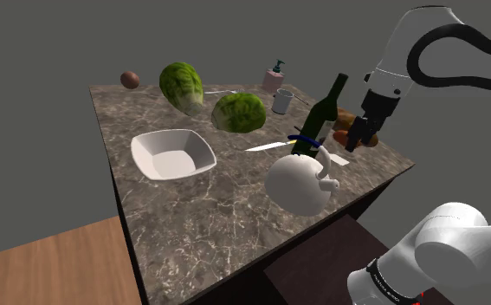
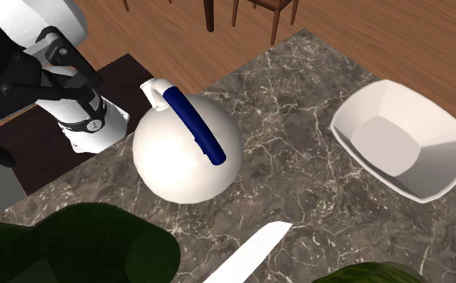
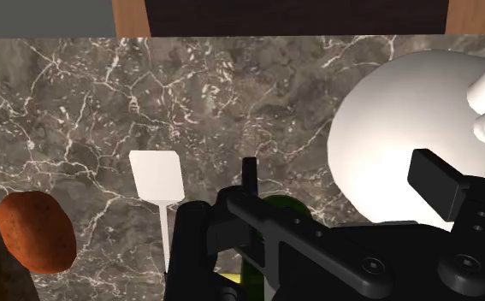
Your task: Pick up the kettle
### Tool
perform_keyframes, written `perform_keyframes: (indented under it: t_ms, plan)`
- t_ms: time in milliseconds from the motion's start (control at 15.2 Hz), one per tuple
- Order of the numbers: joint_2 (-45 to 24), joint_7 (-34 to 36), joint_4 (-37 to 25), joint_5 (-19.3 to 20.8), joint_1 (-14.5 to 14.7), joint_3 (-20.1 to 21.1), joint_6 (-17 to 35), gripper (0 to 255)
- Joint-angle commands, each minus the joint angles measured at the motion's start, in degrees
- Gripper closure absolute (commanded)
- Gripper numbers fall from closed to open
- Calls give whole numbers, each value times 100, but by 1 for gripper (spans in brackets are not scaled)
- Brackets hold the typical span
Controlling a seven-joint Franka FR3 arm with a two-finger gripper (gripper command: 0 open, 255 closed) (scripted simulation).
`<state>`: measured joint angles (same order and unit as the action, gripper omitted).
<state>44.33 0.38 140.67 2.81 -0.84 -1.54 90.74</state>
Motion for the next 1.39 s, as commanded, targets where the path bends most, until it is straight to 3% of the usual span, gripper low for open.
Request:
perform_keyframes:
  t_ms: [0, 792, 1320]
  plan:
    - [0, 0, 0, 0, 0, 0, 0, 0]
    - [-1227, 1558, -1451, -990, 396, 1105, -146, 0]
    - [-1166, 1527, -822, -1026, 414, 1144, 422, 0]
